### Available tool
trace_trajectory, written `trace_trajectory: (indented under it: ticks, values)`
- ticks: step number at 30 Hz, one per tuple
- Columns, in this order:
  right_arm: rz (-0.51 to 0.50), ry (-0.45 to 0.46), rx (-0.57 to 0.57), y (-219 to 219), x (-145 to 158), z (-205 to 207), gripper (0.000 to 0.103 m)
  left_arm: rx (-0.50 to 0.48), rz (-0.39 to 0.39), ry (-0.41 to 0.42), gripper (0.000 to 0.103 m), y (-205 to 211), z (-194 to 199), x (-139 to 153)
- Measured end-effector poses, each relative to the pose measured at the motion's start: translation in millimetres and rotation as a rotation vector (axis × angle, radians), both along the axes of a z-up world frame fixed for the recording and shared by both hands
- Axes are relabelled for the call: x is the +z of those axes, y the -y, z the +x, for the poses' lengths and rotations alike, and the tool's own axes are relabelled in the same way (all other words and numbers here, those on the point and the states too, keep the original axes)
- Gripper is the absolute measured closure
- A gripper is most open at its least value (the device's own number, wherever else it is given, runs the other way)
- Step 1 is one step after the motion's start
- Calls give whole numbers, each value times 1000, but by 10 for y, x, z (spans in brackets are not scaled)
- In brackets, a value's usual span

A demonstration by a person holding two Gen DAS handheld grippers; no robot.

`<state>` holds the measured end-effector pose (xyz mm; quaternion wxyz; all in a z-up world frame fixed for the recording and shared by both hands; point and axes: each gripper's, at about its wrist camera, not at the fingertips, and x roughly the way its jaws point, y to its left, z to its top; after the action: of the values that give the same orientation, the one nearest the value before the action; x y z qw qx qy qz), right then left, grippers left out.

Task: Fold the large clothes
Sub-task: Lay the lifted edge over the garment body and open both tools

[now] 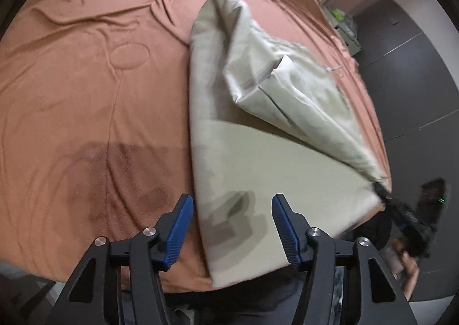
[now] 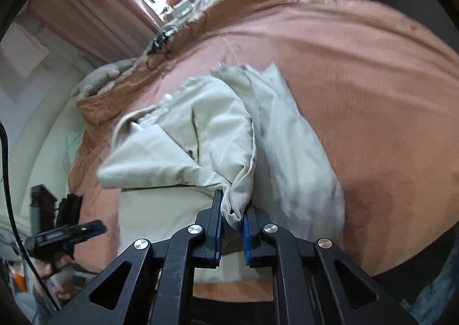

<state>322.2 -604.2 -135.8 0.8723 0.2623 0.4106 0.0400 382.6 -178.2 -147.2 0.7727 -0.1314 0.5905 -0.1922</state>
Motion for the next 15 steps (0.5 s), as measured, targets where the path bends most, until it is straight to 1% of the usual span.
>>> trace_trajectory:
  ticks: [4, 7, 10, 11, 12, 14, 15]
  values:
    - [-24, 32, -20, 40, 137, -161, 93, -10, 20, -12, 44, 89, 8, -95]
    - [-26, 39, -45, 123, 160, -279, 93, -27, 28, -17, 44, 173, -12, -132]
    - [-11, 23, -70, 226, 61, -352, 93, -49, 23, -17, 44, 304, -27, -155]
    - [0, 12, -82, 275, -3, -388, 93, -54, 23, -17, 46, 344, -25, -162]
    - [14, 3, -90, 306, -57, -402, 93, -58, 21, -17, 52, 356, -20, -177]
    - [49, -19, -105, 370, -205, -457, 93, -71, 16, -25, 57, 421, -26, -192]
    - [50, -25, -109, 369, -251, -468, 93, -76, 23, -22, 57, 458, -31, -196]
